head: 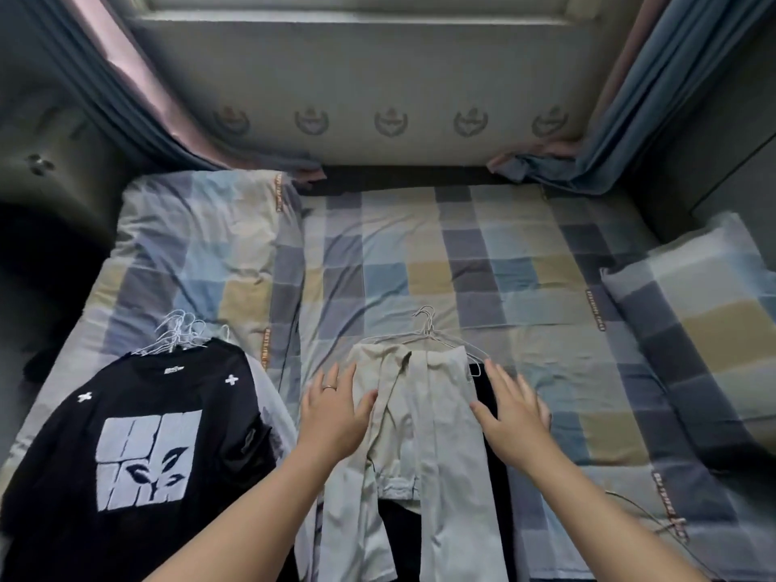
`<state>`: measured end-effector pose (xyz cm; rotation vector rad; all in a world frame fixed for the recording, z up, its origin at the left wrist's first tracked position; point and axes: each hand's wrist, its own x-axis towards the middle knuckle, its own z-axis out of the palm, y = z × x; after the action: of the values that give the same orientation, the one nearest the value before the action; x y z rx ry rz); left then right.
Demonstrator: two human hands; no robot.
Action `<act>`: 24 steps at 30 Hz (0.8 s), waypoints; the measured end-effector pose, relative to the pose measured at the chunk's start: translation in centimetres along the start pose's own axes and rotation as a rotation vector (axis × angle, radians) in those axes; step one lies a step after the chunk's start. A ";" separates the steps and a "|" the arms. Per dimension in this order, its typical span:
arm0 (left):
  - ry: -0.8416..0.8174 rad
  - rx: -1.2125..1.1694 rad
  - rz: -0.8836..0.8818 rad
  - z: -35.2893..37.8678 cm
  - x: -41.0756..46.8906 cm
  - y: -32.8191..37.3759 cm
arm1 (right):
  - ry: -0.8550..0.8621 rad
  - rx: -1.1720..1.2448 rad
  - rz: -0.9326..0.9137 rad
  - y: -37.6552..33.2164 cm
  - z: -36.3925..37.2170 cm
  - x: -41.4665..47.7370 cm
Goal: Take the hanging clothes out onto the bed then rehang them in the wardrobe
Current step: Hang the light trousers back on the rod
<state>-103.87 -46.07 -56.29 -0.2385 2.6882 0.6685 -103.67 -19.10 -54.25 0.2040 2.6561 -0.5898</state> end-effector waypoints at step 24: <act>-0.116 -0.331 -0.292 26.3 38.5 -14.9 | -0.033 -0.037 0.260 16.5 24.5 36.3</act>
<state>-127.74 -49.32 -98.92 -0.6423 2.3552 0.9951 -123.96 -12.97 -95.90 0.5156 2.5502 -0.4550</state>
